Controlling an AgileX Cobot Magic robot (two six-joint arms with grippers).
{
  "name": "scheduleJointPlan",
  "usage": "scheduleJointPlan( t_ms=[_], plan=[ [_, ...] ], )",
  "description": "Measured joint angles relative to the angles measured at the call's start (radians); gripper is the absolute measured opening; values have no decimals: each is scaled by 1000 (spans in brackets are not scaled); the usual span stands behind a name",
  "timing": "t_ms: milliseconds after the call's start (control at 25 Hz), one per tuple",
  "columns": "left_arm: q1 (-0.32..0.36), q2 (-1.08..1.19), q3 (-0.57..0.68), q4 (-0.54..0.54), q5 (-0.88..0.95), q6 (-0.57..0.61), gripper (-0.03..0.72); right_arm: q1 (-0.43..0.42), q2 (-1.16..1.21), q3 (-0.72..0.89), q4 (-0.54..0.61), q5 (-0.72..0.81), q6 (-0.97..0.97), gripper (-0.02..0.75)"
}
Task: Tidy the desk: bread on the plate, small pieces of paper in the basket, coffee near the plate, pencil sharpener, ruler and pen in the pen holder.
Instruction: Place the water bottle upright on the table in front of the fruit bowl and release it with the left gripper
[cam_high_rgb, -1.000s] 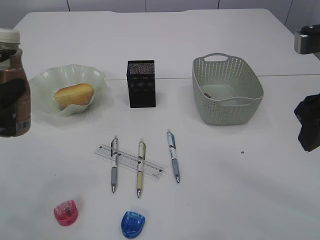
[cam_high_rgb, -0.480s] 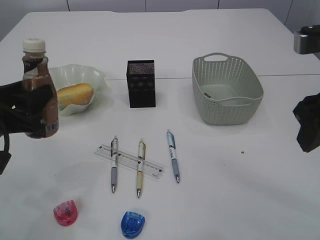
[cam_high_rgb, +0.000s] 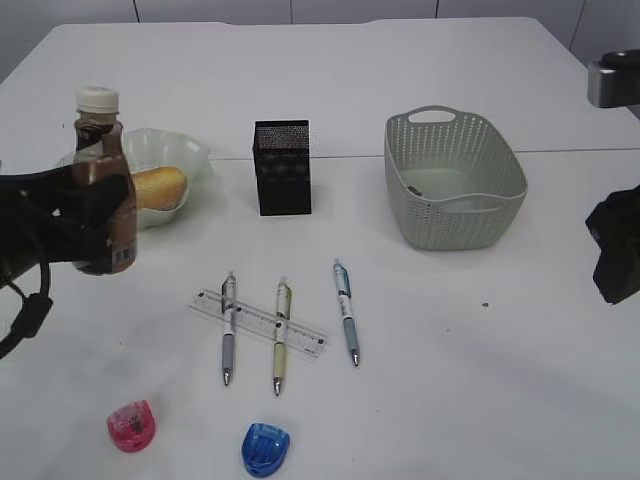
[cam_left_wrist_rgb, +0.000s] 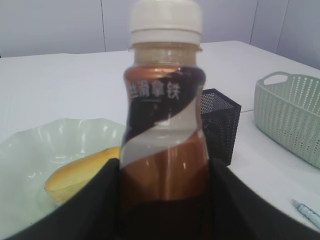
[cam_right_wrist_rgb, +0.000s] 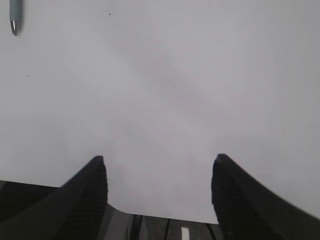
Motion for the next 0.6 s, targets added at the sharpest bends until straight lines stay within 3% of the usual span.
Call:
scheduleJointPlan(
  t_ms=[200,600],
  plan=[
    [0,108,-91,55,0,0,373,0,0,0,0,-2,0,480],
    [0,303,-143,42,0,0,371,0,0,0,0,-8,0,480]
  ],
)
